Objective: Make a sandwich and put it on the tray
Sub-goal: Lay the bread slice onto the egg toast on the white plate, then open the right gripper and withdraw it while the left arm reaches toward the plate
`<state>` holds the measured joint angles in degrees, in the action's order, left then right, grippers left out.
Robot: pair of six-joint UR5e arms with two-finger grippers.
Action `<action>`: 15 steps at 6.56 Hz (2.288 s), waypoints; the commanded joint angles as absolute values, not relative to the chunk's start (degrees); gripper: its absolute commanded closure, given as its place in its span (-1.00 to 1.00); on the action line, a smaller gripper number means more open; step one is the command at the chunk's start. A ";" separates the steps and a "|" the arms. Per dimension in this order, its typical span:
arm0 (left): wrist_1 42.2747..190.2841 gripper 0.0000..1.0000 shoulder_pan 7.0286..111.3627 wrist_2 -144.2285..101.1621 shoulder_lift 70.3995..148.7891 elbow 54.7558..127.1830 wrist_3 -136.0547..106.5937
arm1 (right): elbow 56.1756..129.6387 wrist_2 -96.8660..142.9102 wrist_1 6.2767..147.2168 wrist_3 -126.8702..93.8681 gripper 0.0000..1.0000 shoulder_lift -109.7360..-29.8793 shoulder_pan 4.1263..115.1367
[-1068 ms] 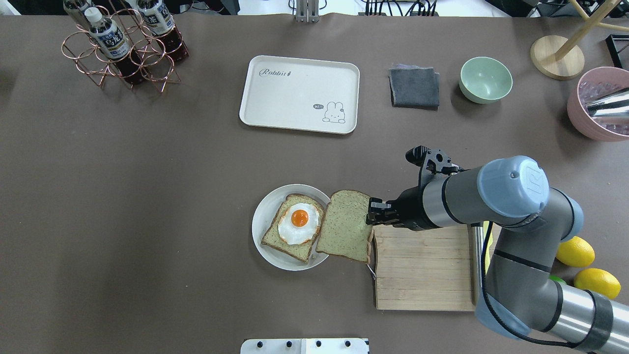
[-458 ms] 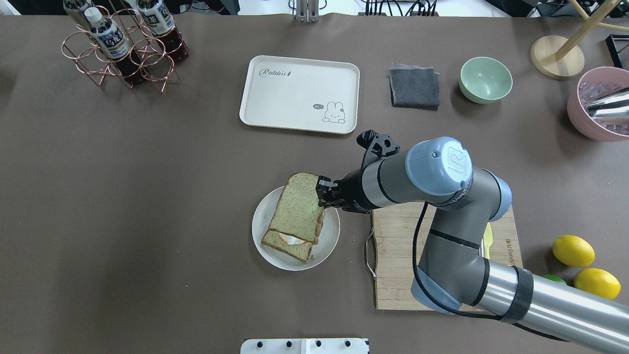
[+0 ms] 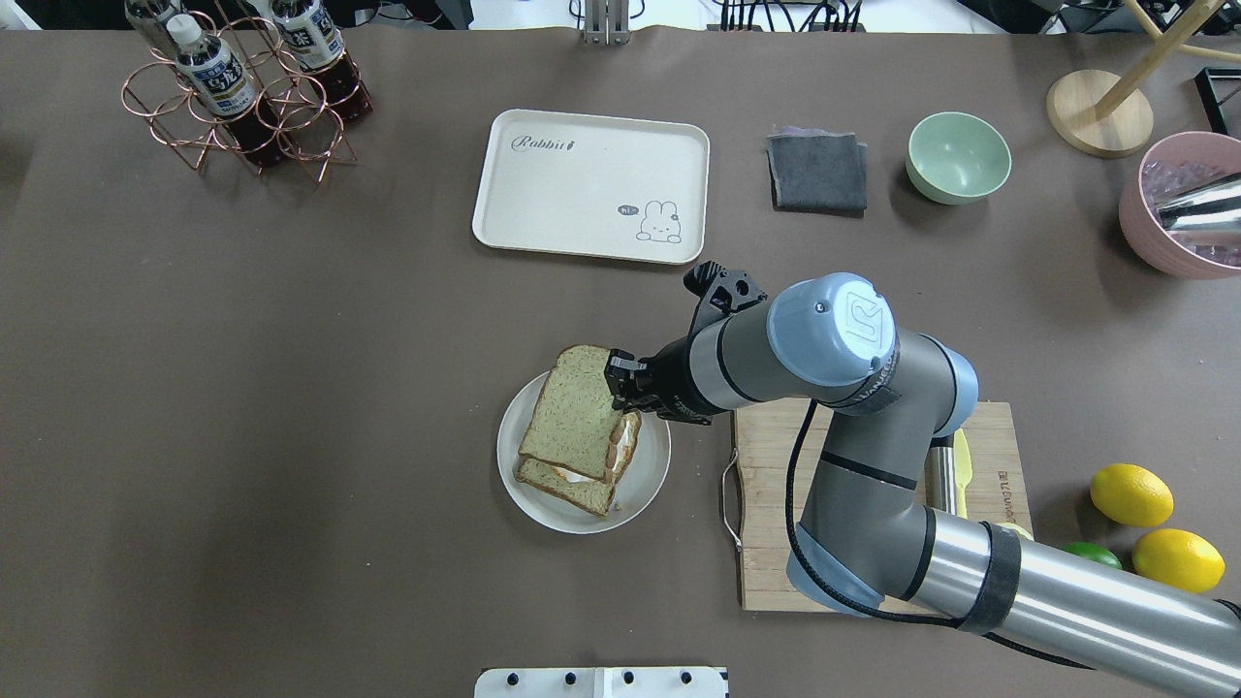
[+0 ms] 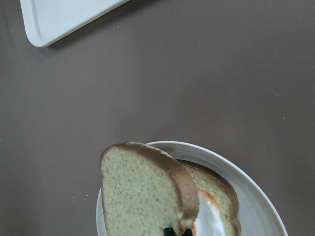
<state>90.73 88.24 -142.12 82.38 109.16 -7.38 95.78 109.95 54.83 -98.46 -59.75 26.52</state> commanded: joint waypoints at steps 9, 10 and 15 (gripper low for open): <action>96.13 -0.94 81.18 -144.94 88.13 110.91 -24.79 | 100.87 114.49 57.55 -98.00 -1.00 -65.54 31.17; 99.20 -0.94 76.08 -144.06 90.59 112.14 -29.57 | 102.81 117.91 58.44 -97.82 -1.00 -67.05 34.25; 100.90 -0.95 46.40 -122.79 106.76 112.94 -49.10 | 108.54 132.94 58.45 -81.17 -1.00 -83.03 49.71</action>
